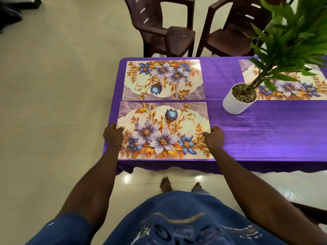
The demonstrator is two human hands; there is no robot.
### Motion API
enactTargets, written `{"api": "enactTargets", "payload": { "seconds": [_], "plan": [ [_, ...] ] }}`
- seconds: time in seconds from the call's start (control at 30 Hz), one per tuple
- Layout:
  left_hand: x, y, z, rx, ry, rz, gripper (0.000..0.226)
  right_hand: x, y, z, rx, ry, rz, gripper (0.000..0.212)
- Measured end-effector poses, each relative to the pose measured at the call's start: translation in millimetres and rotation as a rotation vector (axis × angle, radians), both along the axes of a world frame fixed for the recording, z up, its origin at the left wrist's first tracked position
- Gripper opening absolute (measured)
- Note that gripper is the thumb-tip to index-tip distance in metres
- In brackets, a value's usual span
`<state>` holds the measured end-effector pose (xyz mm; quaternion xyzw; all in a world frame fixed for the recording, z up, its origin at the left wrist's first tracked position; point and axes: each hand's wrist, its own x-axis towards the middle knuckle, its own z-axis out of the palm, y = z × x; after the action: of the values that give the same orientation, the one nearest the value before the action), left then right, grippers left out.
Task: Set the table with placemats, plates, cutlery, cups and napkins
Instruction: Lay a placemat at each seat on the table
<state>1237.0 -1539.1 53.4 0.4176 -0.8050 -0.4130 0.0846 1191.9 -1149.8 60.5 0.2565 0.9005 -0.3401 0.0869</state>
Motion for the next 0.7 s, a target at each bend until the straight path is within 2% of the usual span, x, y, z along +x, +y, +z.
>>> {"api": "enactTargets", "payload": {
  "seconds": [0.4, 0.7],
  "plan": [
    [-4, -3, -13, 0.006, -0.007, 0.006, 0.028, -2, -5, -3, 0.07, 0.01, -0.004, 0.039],
    [-6, -4, -10, 0.017, -0.036, 0.033, 0.031, -6, 1, 0, -0.011, -0.013, 0.005, 0.037]
  ]
}}
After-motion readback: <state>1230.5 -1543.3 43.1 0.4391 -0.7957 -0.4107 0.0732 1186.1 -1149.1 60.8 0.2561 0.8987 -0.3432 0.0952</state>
